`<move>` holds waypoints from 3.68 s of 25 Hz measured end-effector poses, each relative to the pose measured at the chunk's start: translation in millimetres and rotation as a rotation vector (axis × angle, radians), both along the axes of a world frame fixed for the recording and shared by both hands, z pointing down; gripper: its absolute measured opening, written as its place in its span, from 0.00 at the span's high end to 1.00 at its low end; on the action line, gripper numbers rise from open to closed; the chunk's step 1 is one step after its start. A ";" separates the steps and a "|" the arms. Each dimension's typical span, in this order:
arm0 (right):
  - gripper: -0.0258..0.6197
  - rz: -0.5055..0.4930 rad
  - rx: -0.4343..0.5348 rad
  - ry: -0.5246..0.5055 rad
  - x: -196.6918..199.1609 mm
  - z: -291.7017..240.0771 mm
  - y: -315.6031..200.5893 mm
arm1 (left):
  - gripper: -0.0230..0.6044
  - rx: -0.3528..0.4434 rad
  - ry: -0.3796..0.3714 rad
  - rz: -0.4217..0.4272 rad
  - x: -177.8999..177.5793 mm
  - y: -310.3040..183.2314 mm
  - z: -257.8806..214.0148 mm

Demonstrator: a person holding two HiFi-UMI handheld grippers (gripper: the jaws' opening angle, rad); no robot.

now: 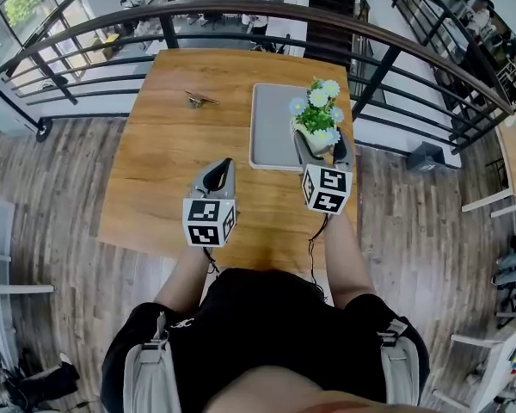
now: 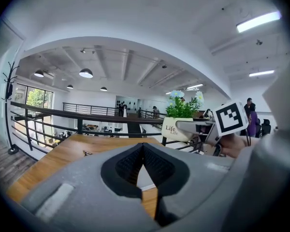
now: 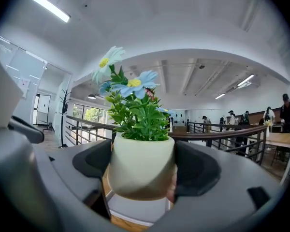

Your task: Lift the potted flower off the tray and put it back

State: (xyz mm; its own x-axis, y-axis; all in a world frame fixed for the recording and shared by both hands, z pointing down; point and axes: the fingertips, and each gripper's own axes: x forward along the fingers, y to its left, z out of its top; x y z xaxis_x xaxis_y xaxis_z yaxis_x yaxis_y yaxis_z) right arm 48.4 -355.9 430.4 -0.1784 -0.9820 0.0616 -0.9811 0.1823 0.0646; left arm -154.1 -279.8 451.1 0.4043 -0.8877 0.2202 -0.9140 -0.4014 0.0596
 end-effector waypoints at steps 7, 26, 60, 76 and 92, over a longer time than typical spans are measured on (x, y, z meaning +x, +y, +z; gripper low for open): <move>0.32 0.037 0.069 0.012 39.3 -36.5 43.4 | 0.94 0.017 0.020 0.065 47.3 2.5 -10.3; 0.32 0.213 0.059 -0.030 145.8 -27.3 122.9 | 0.94 0.025 0.002 0.210 142.5 18.3 -14.9; 0.32 0.032 -0.079 -0.071 25.1 64.1 -20.5 | 0.94 -0.065 -0.052 -0.084 -19.1 -17.9 29.1; 0.32 0.133 -0.289 0.015 4.9 188.7 -135.1 | 0.94 -0.250 -0.067 -0.131 -92.9 -82.8 105.8; 0.33 0.144 -0.462 0.044 10.9 273.5 -123.6 | 0.94 -0.265 -0.090 -0.115 -80.6 -80.9 115.5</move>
State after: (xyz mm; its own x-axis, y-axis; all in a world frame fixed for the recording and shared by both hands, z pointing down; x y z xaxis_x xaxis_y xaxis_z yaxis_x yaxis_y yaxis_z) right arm 59.3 -479.4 704.0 -0.0300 -0.8646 0.5015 -0.9966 0.0641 0.0509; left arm -234.7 -360.7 566.6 0.2727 -0.8335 0.4805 -0.9589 -0.2761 0.0653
